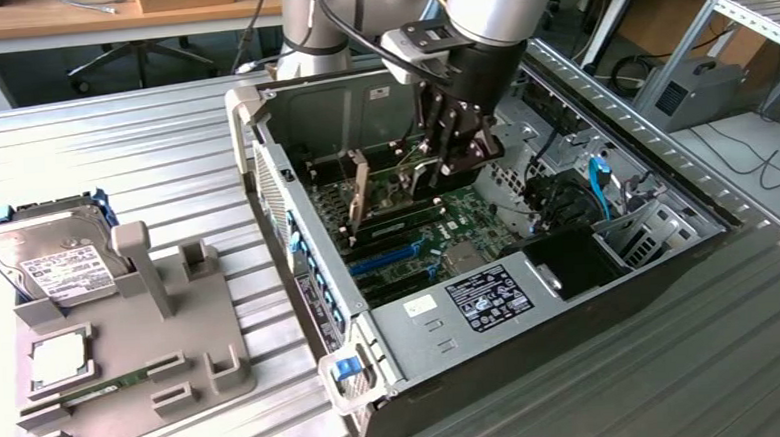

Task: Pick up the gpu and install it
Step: 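Insert the gpu into the slot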

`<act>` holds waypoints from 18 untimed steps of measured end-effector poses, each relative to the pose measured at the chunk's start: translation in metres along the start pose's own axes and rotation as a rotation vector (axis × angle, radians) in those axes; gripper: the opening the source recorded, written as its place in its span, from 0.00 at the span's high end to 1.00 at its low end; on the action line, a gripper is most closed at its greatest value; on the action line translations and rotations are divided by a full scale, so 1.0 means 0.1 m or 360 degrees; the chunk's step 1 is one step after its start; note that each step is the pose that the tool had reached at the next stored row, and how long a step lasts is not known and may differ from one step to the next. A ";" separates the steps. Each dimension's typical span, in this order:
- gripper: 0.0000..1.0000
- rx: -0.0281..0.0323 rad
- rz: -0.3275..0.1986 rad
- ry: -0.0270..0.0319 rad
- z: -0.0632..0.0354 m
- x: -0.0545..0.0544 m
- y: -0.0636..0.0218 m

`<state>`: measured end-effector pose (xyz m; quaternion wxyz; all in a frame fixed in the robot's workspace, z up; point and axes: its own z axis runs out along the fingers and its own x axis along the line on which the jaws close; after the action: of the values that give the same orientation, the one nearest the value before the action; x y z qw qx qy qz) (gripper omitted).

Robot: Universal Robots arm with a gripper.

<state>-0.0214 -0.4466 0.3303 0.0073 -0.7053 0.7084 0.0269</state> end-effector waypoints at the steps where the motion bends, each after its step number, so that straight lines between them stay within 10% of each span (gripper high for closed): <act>1: 0.73 0.00001 0.0000 -0.00001 0.001 0.00 0.002; 18: 0.73 0.00070 0.0000 -0.00003 0.132 0.01 0.015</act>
<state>-0.0233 -0.4465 0.3171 0.0090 -0.7053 0.7084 0.0254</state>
